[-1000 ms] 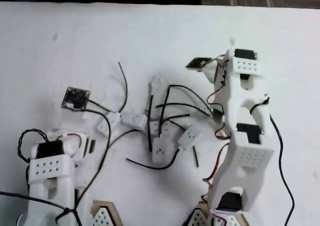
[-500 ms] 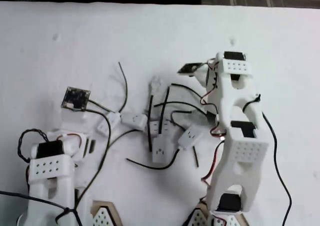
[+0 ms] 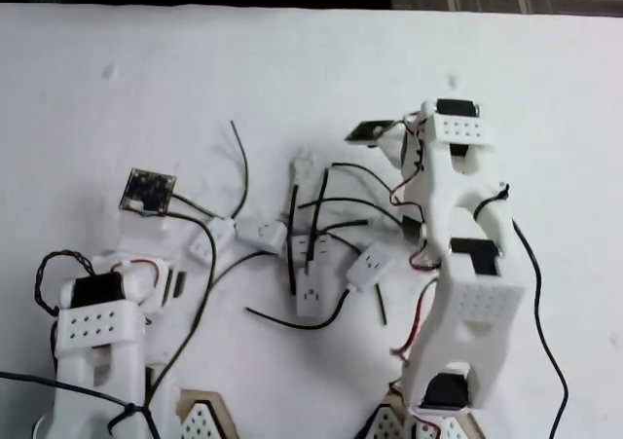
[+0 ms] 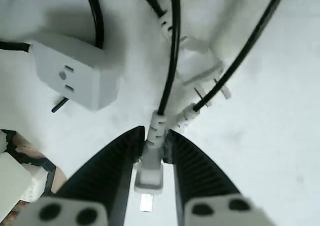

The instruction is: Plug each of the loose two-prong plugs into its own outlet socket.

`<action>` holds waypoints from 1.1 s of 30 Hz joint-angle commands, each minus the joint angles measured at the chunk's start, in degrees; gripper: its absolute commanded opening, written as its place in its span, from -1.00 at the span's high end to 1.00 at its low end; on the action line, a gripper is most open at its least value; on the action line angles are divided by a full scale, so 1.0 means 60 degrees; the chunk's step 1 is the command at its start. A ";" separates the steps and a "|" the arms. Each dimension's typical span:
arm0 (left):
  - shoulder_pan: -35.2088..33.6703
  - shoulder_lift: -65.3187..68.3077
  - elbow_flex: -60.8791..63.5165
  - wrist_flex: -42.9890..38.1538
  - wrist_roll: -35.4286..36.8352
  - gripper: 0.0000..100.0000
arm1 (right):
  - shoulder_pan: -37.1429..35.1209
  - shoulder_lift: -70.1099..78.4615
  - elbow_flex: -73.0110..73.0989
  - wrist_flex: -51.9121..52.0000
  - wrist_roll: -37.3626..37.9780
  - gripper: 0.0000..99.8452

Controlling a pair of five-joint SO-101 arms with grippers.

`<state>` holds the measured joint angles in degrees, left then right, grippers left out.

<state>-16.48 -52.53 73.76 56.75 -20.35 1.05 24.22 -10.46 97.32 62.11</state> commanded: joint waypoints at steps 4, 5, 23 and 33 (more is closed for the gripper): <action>-0.0066 -0.0183 -0.0527 -0.0469 0.0132 0.59 | -0.0374 -0.4110 0.0821 0.0154 -0.0733 0.96; -0.0066 -0.0183 -0.0689 -0.0469 0.0147 0.59 | -0.0462 -0.4608 0.1026 0.0139 -0.0864 0.96; 0.0491 -0.0183 -0.5026 0.2330 0.0894 0.59 | -0.3143 -1.0967 0.2242 0.0125 -0.3868 0.96; 0.1634 -0.0198 -0.5465 0.2667 0.1773 0.59 | -0.6059 -1.2095 0.2623 -0.0183 -0.6081 0.96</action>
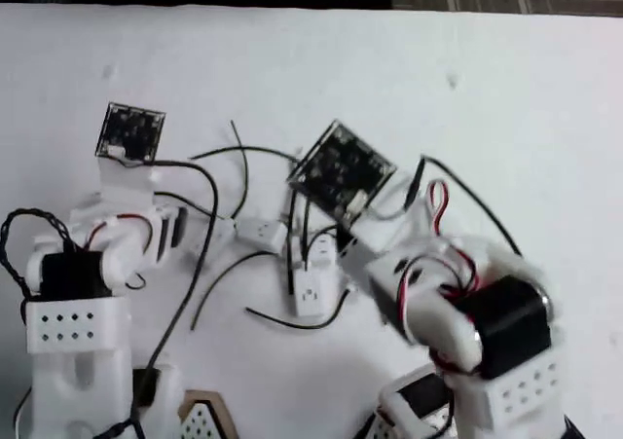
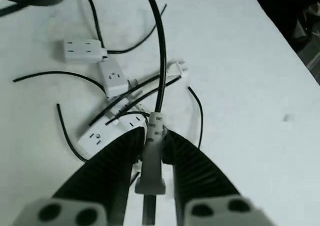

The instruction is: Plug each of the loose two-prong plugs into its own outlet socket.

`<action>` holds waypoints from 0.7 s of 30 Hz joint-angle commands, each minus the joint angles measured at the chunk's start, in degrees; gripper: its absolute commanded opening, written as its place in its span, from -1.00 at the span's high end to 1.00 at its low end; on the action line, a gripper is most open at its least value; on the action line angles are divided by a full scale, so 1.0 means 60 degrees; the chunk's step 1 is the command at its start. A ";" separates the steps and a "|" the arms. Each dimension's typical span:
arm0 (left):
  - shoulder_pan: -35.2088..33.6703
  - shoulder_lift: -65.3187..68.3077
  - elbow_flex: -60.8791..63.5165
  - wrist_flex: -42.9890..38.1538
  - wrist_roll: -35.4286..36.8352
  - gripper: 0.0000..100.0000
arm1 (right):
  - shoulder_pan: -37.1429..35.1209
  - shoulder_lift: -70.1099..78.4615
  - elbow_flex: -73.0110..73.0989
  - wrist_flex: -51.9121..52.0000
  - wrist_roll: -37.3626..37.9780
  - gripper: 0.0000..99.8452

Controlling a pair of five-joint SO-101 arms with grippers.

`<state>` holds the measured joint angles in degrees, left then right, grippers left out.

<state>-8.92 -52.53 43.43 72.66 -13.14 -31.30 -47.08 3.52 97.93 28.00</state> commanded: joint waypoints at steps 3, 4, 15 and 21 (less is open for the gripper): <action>0.0886 -0.0198 -0.0410 0.0000 0.0718 0.59 | -0.1223 -0.0227 0.1260 -0.0872 -0.0674 0.96; 0.1077 -0.0198 -0.0410 0.0000 0.0806 0.59 | -0.1355 -0.0227 0.1626 -0.1165 -0.0733 0.96; 0.1839 -0.0198 -0.1363 0.0073 0.2242 0.59 | -0.2425 -0.0227 0.4513 -0.3656 -0.0923 0.96; 0.2132 -0.0198 -0.1700 0.0073 0.2652 0.59 | -0.2498 -0.0139 0.5128 -0.4564 -0.0967 0.96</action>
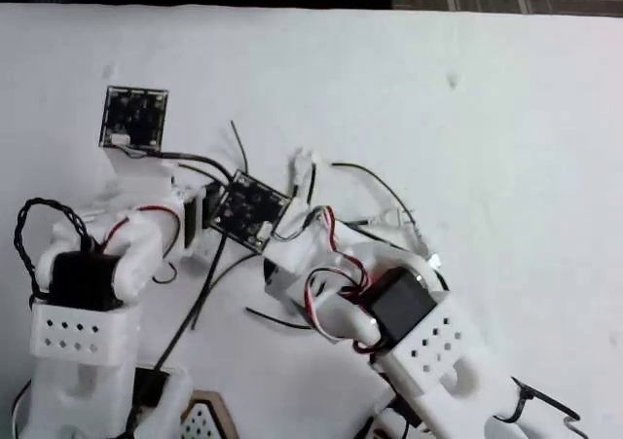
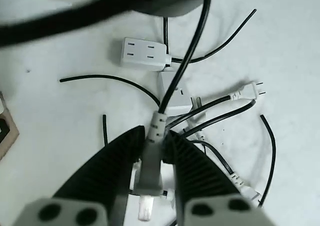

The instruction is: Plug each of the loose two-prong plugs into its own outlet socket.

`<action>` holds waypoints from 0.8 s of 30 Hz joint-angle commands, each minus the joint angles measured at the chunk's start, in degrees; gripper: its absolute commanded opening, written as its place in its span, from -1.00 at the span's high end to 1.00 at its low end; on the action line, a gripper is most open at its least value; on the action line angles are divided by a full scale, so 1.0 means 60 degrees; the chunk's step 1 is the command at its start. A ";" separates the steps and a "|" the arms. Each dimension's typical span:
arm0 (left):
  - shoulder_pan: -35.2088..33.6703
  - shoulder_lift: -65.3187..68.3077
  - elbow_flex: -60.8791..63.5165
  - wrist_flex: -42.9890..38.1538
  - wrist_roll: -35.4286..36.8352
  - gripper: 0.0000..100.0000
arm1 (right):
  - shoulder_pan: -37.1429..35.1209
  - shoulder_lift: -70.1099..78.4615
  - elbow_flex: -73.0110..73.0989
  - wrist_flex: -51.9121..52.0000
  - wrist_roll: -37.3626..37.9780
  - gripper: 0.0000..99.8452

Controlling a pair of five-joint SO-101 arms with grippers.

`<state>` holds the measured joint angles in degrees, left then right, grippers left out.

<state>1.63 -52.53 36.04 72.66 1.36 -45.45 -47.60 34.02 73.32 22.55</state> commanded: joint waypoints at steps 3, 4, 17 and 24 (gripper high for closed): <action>0.1048 -0.0198 -0.0352 0.0132 0.0220 0.59 | -0.0374 -0.0066 0.0190 -0.0667 -0.0059 0.96; 0.1297 -0.0198 -0.0352 0.0190 0.0220 0.59 | -0.0491 -0.0110 0.0234 -0.0711 -0.0059 0.96; 0.1795 -0.0198 -0.1861 0.1685 0.0190 0.58 | -0.0271 -0.0491 0.0015 -0.0652 -0.0073 0.96; 0.1414 -0.0198 -0.3048 0.2462 0.0161 0.59 | -0.0256 -0.2161 -0.0278 -0.0066 0.0000 0.96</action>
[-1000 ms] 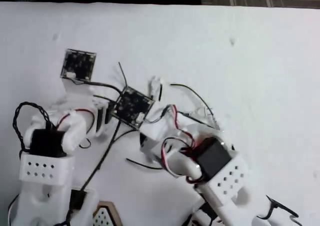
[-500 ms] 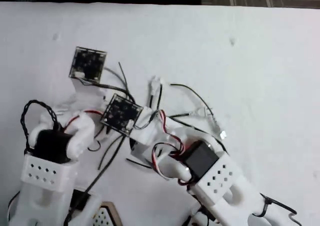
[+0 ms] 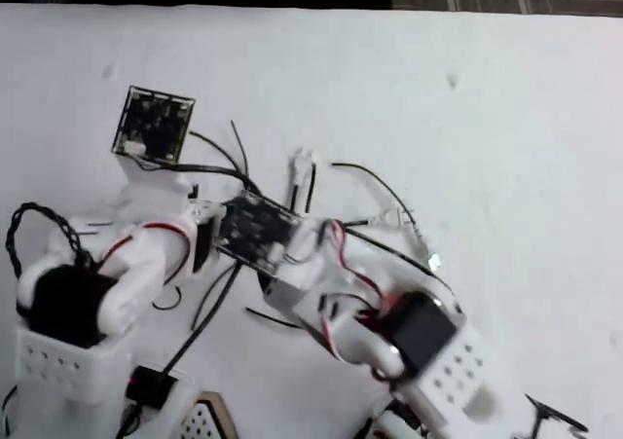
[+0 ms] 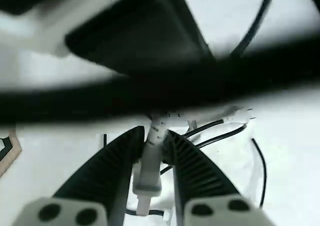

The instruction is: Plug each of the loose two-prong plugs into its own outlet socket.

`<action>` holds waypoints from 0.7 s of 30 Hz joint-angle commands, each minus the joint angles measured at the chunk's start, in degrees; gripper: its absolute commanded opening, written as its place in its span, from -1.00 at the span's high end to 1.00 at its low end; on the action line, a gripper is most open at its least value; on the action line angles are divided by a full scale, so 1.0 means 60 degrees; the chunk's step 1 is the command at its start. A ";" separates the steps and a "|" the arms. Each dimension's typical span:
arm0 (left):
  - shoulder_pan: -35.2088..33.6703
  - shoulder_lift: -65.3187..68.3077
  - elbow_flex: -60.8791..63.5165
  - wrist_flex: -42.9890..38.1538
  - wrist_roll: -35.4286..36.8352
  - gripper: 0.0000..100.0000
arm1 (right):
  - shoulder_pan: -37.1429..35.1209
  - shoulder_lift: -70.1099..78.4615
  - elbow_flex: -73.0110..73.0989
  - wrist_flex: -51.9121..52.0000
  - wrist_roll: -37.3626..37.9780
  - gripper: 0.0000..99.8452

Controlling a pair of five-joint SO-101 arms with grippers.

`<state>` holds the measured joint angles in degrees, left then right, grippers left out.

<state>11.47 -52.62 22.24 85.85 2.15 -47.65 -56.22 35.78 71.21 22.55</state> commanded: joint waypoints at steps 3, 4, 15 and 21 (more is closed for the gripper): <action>-0.0828 -0.0330 -0.0923 0.0366 0.0029 0.59 | 0.0125 -0.1311 -0.0835 0.0799 -0.0029 0.96; -0.0960 -0.0505 -0.0923 0.0366 0.0029 0.59 | 0.0125 -0.1502 -0.0850 0.0886 -0.0044 0.96; -0.1048 -0.3934 0.0308 0.0381 -0.0396 0.58 | 0.0066 -0.3641 -0.0718 0.0711 -0.1201 0.96; -0.1004 -0.4740 0.2227 -0.0821 -0.0410 0.58 | 0.0066 -0.4432 0.1407 -0.1399 -0.1685 0.96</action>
<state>5.67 -78.73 30.59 85.41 0.48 -47.56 -81.27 39.30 69.36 13.41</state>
